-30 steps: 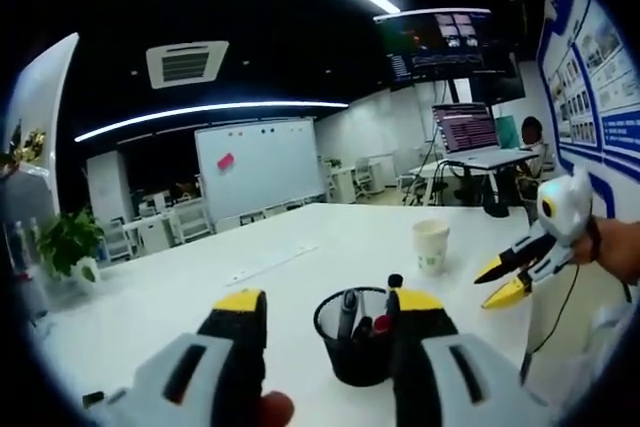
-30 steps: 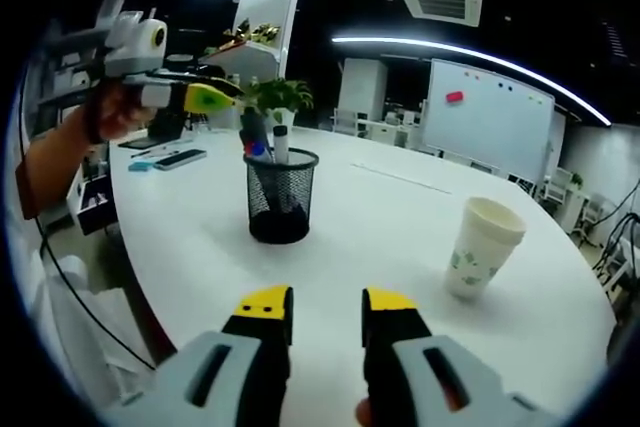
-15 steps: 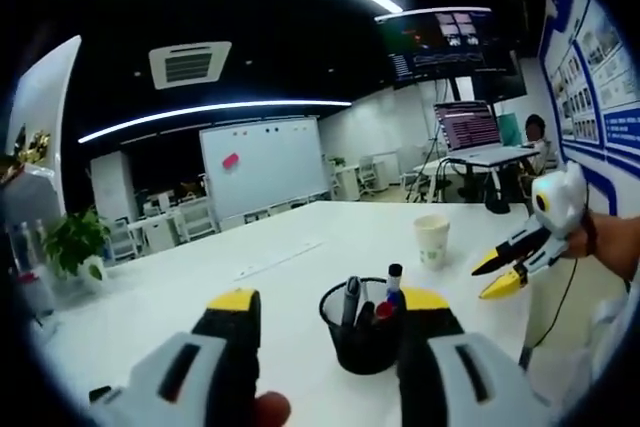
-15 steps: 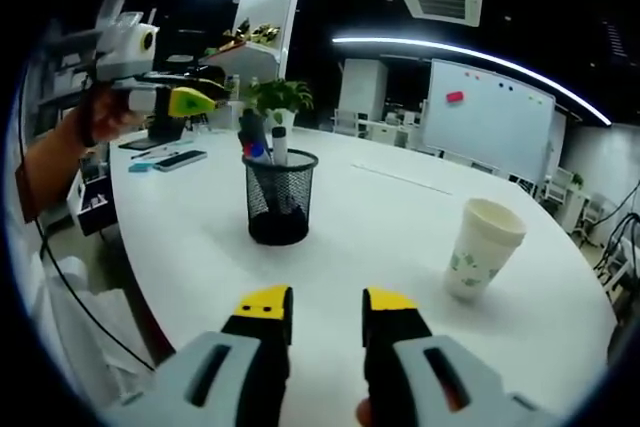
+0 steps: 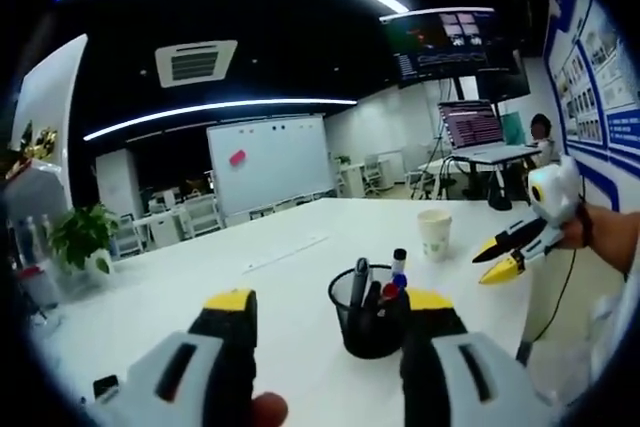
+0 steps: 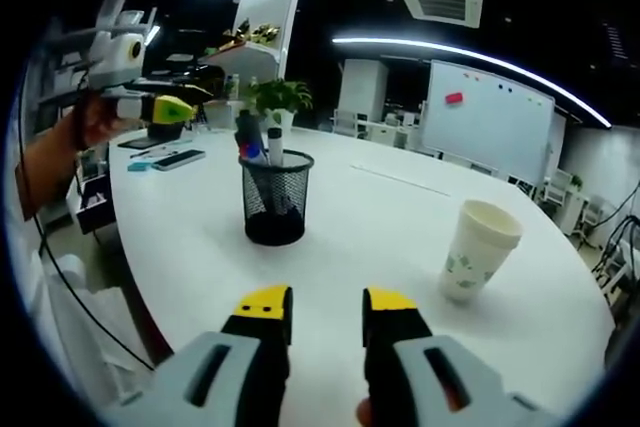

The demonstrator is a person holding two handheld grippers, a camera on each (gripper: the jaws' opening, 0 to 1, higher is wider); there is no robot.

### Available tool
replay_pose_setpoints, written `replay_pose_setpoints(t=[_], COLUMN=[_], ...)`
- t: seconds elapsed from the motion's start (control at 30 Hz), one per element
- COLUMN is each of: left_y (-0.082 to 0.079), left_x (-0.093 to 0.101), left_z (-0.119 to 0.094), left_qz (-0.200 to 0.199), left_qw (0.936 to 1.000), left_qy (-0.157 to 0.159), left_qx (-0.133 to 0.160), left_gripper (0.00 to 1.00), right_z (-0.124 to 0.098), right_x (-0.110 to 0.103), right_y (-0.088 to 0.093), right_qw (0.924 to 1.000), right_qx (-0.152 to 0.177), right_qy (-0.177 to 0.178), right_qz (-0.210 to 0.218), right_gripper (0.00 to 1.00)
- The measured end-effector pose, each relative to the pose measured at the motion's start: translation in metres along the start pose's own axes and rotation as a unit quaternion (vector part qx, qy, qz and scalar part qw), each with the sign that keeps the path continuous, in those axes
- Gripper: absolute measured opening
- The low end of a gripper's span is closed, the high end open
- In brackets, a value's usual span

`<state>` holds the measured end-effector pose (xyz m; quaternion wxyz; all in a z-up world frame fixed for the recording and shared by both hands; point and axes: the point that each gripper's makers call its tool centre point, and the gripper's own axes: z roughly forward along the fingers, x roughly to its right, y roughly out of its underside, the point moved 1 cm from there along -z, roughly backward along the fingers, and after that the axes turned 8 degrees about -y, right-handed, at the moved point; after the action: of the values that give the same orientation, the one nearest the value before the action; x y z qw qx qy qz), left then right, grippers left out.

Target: Place the scattered laser pointers and whiteboard markers into the pen holder and stack the scattered paper cups together

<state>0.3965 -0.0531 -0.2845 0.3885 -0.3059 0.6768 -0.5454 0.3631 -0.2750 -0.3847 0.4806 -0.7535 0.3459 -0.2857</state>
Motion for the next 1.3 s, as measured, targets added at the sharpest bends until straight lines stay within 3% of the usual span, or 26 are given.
replay_pose_setpoints(t=[0.4,1.0,1.17,1.3], left_y=[0.004,0.039,0.035,0.037], left_x=[0.001,0.005,0.016,0.028], left_z=[-0.010,-0.022,-0.024,-0.028], left_qz=[-0.008,-0.006,0.031,0.046], left_qw=[0.9999,0.9997,0.9995,0.9985], left_qy=[0.000,-0.008,0.006,0.031], left_qx=[0.014,-0.021,-0.002,-0.005], left_gripper=[0.64,0.65,0.73,0.73], right_z=[0.001,0.001,0.002,0.002], right_x=[-0.001,0.001,-0.001,-0.002], right_y=[0.000,0.007,0.006,0.005], right_qw=[1.0000,1.0000,1.0000,1.0000], right_qx=[0.000,-0.002,-0.002,-0.001], right_qy=[-0.002,0.000,-0.002,-0.002], right_qz=[0.000,0.007,0.005,0.004], right_gripper=[0.29,0.28,0.28,0.28])
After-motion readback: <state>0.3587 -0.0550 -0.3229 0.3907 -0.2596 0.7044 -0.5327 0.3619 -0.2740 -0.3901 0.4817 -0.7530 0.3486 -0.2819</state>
